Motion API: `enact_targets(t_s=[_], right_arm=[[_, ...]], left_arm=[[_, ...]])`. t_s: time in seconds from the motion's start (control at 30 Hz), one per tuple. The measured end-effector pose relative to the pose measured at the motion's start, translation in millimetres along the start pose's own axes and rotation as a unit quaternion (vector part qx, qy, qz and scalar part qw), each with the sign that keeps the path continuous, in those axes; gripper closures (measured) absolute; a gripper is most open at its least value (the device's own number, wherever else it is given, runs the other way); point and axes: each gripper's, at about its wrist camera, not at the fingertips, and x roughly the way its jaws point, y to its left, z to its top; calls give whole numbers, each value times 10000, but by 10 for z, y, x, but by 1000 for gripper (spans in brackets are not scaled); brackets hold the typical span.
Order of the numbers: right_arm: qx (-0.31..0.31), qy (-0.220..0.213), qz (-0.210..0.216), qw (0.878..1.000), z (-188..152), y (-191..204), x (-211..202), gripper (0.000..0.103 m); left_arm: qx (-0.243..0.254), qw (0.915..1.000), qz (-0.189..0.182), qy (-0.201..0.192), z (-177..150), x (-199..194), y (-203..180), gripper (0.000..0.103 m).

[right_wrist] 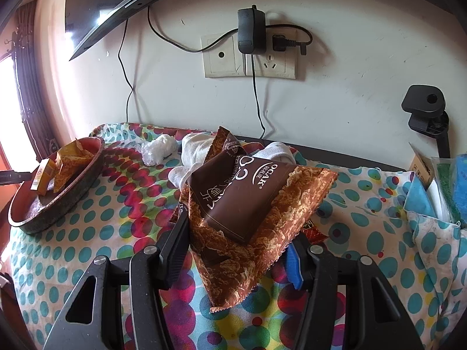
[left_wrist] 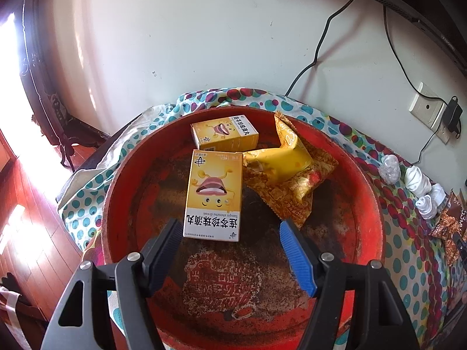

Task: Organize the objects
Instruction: 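Carry the brown OCAR bag into the red tray and release it with the right gripper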

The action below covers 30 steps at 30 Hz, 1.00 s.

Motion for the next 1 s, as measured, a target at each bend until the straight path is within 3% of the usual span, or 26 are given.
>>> enact_targets(t_s=[0.3,0.47,0.6,0.8,1.0], right_arm=[[37,-115,-88,9999,5,-13,-50,50],[212,-25,-19,9998,-15,-17,-81,50],[165,-77,40,9998,31,70,-189,50],[-92,-145,309,9994,199,406,-268,50],[-296,-46,925,9953,388,950,-199,50]], left_arm=[[258,9985,-109,-463,-314,-286,-230,31],[930,9917,-451,-769,-596,-528,-511,31],[1319,9860,-684,-758,-836,-609,-717,31],[1791,9775,-903,-650,-1099,-601,-971,31],[2130,9687,-988,-808,-1254,-641,-1135,31]])
